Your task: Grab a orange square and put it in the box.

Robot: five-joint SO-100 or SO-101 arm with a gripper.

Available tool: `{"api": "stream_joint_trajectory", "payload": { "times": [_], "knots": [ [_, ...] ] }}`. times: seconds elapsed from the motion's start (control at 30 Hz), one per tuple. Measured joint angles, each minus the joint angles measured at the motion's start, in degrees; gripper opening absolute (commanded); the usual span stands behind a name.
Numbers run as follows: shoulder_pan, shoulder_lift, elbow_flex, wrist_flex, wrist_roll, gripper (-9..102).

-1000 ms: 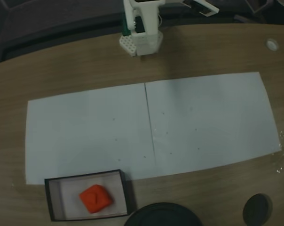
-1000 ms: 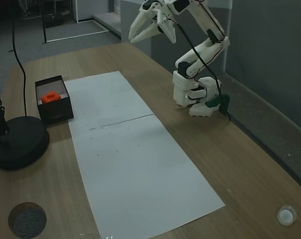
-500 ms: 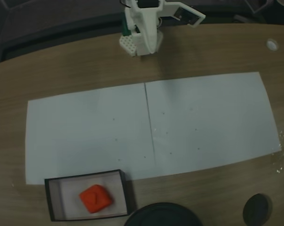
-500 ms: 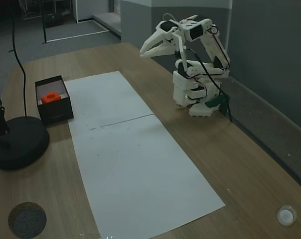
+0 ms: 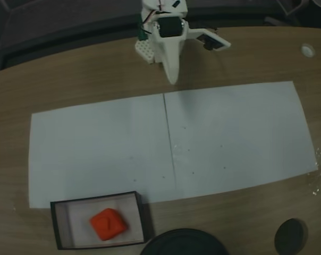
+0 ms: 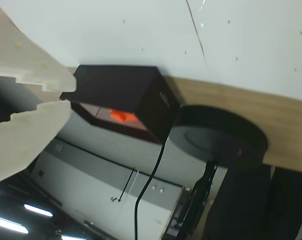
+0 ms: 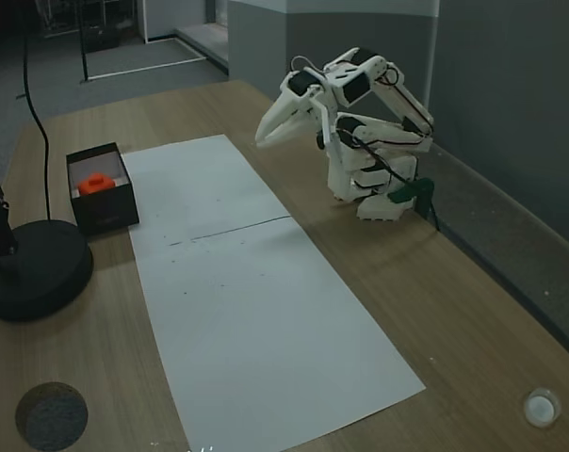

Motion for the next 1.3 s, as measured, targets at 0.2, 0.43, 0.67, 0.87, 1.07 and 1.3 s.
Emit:
{"api": "stream_joint_trajectory", "payload": {
  "times": [0.2, 0.43, 0.67, 0.87, 1.07, 1.3],
  "knots": [
    [0.00, 0.00, 12.30, -3.25, 6.50, 0],
    [0.09, 0.00, 18.72, -2.90, 10.20, 0],
    [0.00, 0.00, 18.37, 5.62, 10.28, 0],
    [0.00, 0.00, 18.37, 5.80, 10.99, 0],
    [0.00, 0.00, 18.37, 5.80, 11.16, 0],
    [0.00, 0.00, 18.37, 5.80, 11.16, 0]
  ]
}}
